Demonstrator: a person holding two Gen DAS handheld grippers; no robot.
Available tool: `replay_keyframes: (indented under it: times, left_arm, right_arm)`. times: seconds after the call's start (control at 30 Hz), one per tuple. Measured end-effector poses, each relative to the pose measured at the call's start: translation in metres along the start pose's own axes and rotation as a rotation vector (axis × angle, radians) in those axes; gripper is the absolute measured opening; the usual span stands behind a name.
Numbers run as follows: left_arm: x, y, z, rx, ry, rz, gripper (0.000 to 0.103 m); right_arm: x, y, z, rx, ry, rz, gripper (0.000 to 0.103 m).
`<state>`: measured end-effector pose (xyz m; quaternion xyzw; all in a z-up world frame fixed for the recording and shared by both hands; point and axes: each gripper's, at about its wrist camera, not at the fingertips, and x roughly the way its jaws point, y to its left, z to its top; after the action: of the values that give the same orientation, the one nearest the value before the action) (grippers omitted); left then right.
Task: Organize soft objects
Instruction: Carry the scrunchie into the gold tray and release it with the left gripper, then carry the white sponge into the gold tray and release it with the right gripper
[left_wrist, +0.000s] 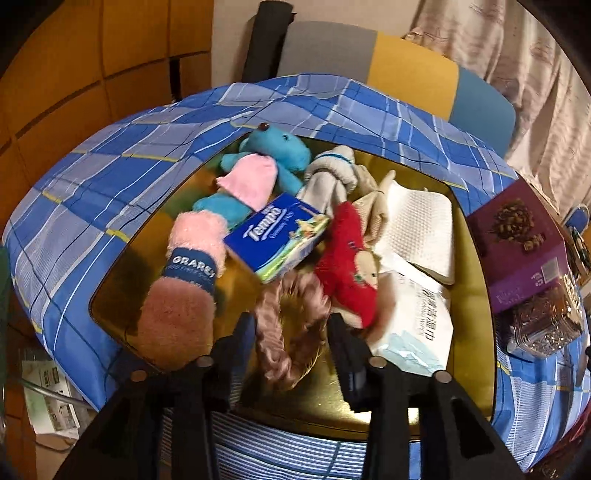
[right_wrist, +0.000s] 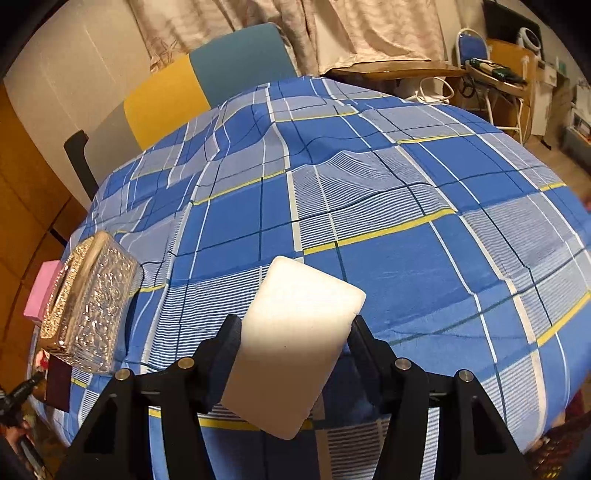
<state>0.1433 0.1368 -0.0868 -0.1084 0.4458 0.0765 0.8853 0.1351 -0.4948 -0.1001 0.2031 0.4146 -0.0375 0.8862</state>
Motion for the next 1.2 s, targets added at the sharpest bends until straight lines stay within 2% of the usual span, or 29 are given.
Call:
replay_keyframes:
  times: [0.1,0.3,0.53,0.63,0.83,1.0,1.2]
  left_arm:
    - [-0.007,0.006,-0.001,-0.033,-0.022,-0.009,0.043]
    - [-0.035,0.014,-0.012,-0.070,-0.123,-0.031,0.043]
    - [-0.052,-0.006,-0.029,0.034,-0.156,-0.084,0.044]
    - [-0.054,-0.010,-0.035,0.050,-0.157,-0.106,0.044]
    - [-0.058,-0.005,-0.047,0.052,-0.139,-0.127,0.044]
    - [-0.060,0.002,-0.054,0.041,-0.127,-0.134,0.044]
    - [-0.065,0.021,-0.050,-0.024,-0.136,-0.114,0.044]
  right_arm:
    - [-0.009,0.001,-0.004,0.012,-0.012,0.003,0.060]
    - [-0.030,0.017,-0.014,0.012,-0.026,0.046,0.060]
    - [-0.059,0.065,-0.014,-0.036,-0.070,0.122,0.060]
    - [-0.072,0.099,-0.009,-0.081,-0.093,0.181,0.060]
    - [-0.090,0.191,-0.010,-0.244,-0.121,0.301,0.060]
    - [-0.085,0.280,-0.027,-0.407,-0.082,0.398,0.060]
    - [-0.061,0.375,-0.064,-0.611,-0.009,0.458,0.060]
